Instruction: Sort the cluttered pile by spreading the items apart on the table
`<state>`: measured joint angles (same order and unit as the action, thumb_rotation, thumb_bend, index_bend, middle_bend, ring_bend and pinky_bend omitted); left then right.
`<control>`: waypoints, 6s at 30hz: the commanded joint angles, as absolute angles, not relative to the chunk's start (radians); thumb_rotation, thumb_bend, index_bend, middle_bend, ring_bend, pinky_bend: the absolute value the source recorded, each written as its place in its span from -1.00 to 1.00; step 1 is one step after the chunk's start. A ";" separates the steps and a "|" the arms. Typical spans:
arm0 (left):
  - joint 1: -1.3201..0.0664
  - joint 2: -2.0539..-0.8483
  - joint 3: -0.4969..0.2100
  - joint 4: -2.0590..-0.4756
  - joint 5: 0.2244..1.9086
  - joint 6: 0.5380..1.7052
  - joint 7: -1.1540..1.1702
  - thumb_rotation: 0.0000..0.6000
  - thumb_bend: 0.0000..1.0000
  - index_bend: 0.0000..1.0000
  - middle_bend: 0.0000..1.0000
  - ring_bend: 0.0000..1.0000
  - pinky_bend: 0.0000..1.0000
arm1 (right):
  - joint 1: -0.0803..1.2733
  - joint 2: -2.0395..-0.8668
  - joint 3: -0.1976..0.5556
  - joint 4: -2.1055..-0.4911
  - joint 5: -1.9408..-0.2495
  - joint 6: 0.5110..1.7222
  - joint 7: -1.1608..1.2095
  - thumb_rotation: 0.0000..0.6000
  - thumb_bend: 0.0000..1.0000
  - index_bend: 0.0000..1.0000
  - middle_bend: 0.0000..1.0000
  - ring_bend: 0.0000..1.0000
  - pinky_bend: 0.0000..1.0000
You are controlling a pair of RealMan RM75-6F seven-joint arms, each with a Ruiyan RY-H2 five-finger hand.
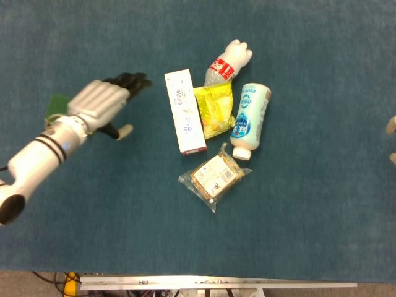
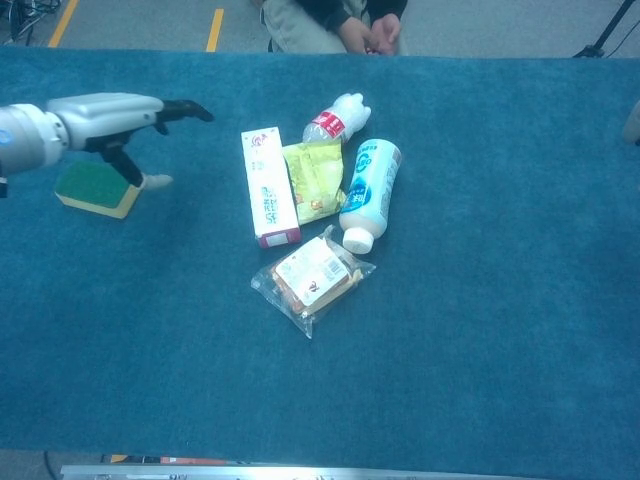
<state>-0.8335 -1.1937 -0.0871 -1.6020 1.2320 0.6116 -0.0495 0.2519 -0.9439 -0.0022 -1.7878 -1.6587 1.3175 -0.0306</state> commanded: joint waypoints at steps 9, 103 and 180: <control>-0.949 -1.344 -0.126 -1.525 1.041 0.547 0.039 1.00 -0.28 -0.94 -0.98 -1.00 -0.66 | 0.246 -0.941 -0.005 -1.778 -1.653 1.321 -0.019 1.00 -0.70 -0.08 0.00 -0.16 -0.21; -0.998 -1.522 0.061 -1.282 1.578 0.677 -0.093 1.00 -0.28 -0.27 -0.90 -1.00 -0.83 | 0.204 -0.920 -0.004 -1.788 -1.622 1.346 -0.013 1.00 -0.71 -0.08 0.00 -0.16 -0.21; -0.838 -1.137 0.102 -1.540 1.463 0.732 -0.068 1.00 -0.27 -0.54 -0.62 -0.70 -0.38 | 0.207 -0.928 0.003 -1.786 -1.642 1.357 0.004 1.00 -0.71 -0.10 0.00 -0.16 -0.21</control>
<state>-0.8466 -1.1544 0.1198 -1.5074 1.4871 0.7229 -0.0576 0.2065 -0.9276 0.0033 -1.7863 -1.6421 1.3569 0.0038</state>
